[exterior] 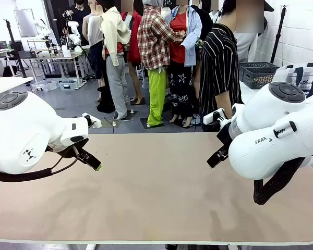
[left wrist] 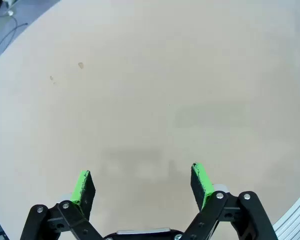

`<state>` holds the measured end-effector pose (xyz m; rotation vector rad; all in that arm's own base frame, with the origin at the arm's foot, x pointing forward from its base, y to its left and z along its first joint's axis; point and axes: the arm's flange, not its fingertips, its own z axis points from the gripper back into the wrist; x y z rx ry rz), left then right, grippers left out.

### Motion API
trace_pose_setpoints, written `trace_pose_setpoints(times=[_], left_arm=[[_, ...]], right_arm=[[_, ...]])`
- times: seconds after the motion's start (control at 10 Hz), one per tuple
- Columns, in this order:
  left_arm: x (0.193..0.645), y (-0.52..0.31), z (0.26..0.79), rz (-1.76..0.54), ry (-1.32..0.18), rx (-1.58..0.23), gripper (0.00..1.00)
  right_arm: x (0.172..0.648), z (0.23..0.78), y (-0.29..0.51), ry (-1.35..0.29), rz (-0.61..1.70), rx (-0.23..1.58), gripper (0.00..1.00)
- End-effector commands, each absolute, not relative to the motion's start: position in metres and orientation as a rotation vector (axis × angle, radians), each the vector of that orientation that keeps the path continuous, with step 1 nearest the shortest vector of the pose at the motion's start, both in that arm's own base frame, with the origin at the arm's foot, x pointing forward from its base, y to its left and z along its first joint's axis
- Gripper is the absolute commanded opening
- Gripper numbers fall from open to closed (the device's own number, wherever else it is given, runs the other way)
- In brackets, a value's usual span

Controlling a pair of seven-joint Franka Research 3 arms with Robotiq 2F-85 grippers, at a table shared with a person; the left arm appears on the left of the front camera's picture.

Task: Transfer purchased items from the store into the shopping bag.
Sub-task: Open the Reusable shopping bag in the center of the table.

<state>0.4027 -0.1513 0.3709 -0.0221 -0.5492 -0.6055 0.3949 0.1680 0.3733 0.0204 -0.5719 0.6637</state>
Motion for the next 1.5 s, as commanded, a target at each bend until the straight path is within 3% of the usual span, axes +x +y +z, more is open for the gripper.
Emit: trace_pose_setpoints(times=[0.0,0.9,1.2,1.4], left_arm=[[0.403,-0.151,0.371,-0.605,-0.550,-0.022,1.00],[0.402,-0.152,0.371,-0.608,-0.549,-0.022,1.00],[0.422,-0.127,0.460,-0.510,-0.894,0.072,1.00],[0.416,-0.057,0.532,-0.385,-1.002,0.174,1.00]], right_arm=[[0.395,0.373,0.168,-0.572,0.664,0.020,1.00],[0.395,0.373,0.168,-0.572,0.665,0.019,1.00],[0.411,0.445,0.144,-0.807,0.552,-0.031,1.00],[0.415,0.501,0.078,-0.952,0.314,-0.085,1.00]])
